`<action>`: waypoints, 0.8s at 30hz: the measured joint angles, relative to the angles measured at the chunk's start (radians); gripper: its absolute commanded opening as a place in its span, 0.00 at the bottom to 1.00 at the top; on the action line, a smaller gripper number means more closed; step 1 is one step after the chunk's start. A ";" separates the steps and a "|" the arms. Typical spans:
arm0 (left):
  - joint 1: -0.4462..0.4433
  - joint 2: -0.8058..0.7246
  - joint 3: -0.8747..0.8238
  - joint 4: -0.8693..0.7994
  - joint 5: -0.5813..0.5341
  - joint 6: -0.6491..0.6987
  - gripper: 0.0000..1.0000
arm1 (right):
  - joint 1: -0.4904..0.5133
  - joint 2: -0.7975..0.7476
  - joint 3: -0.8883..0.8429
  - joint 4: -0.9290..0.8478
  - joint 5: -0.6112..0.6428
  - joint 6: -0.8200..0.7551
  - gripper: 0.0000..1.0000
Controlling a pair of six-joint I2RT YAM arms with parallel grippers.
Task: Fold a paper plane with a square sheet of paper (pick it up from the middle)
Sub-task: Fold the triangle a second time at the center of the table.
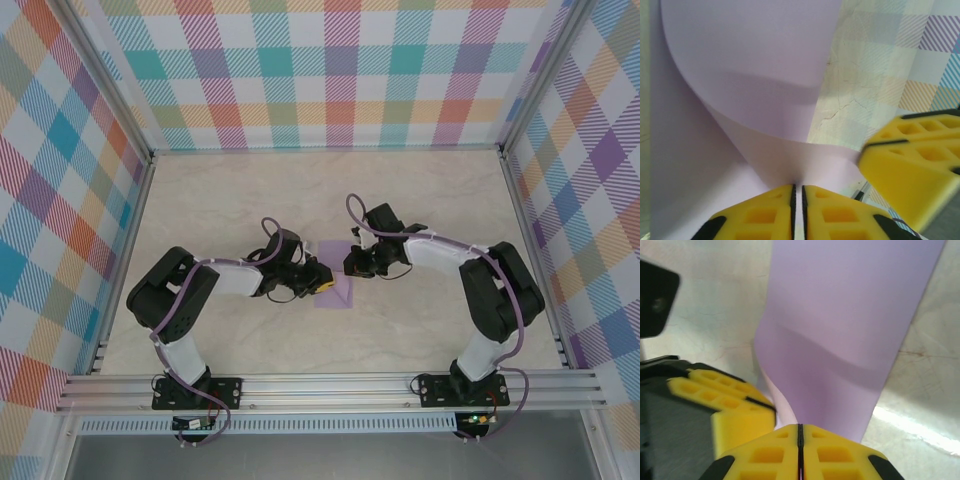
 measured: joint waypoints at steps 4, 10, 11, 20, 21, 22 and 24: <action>-0.006 -0.017 0.001 0.000 0.001 -0.013 0.27 | 0.000 0.032 0.002 -0.004 0.021 -0.011 0.08; -0.011 -0.020 0.035 -0.008 -0.006 -0.015 0.27 | -0.007 0.043 0.013 -0.012 0.040 -0.030 0.07; -0.011 -0.020 0.041 -0.009 -0.011 -0.014 0.27 | -0.008 0.048 0.018 -0.012 0.041 -0.032 0.07; -0.024 -0.014 0.083 -0.045 -0.043 -0.012 0.23 | -0.017 0.088 0.042 -0.020 0.042 -0.056 0.07; -0.026 -0.012 0.087 -0.048 -0.043 -0.011 0.23 | -0.018 0.090 0.043 -0.020 0.042 -0.056 0.07; -0.029 -0.010 0.092 -0.055 -0.047 -0.010 0.22 | -0.019 0.090 0.045 -0.020 0.042 -0.056 0.07; -0.032 -0.002 0.098 -0.060 -0.047 -0.009 0.22 | -0.020 0.090 0.048 -0.021 0.042 -0.056 0.07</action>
